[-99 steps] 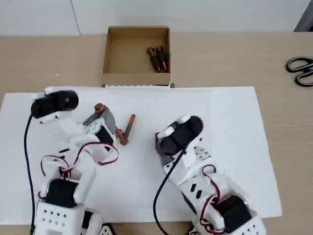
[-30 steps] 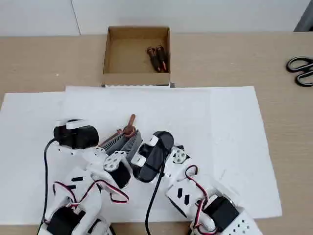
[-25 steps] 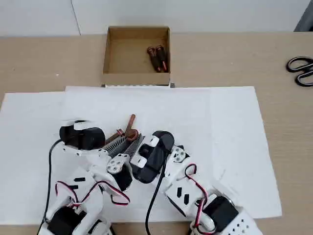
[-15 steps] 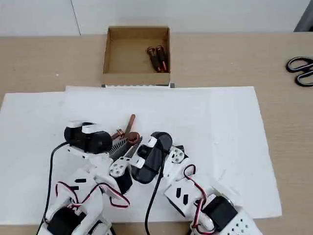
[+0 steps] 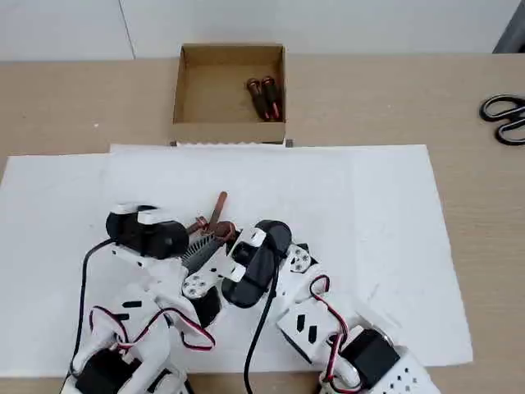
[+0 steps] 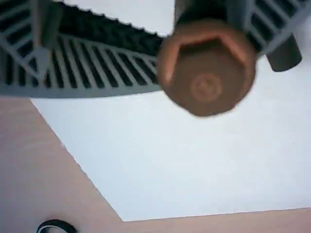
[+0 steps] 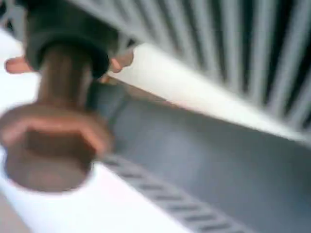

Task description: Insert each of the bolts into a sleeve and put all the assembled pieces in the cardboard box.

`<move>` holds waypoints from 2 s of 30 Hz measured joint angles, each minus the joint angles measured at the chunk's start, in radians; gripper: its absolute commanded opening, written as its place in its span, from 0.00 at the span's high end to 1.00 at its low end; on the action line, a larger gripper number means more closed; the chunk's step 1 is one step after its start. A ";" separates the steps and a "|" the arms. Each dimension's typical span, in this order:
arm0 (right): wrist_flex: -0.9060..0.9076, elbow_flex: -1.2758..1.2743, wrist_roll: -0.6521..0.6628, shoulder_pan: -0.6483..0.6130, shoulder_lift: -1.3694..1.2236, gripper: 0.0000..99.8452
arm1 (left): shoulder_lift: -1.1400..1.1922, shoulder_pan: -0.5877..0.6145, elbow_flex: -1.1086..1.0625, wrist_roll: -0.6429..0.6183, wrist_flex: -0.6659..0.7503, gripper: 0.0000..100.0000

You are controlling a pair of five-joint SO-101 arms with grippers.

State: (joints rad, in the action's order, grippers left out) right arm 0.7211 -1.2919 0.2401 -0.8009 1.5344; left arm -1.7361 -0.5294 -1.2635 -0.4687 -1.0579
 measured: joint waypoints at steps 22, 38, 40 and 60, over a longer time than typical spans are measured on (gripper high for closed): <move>-0.011 -0.003 0.000 0.009 0.003 1.00 | 0.012 0.169 0.072 0.203 -0.011 0.94; -0.018 -0.040 -0.006 0.189 0.003 1.00 | 0.011 0.382 0.021 0.236 0.031 0.99; -0.020 -0.038 -0.021 0.232 0.000 1.00 | 0.008 0.471 -0.060 0.269 0.077 0.99; -0.236 0.950 -0.061 0.434 -1.244 1.00 | 0.015 0.611 -0.427 0.324 0.305 0.99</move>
State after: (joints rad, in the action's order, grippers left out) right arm 0.4849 -0.3422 0.1788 -0.3667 0.2900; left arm -1.7208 0.0813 -1.6901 -0.1450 -0.7526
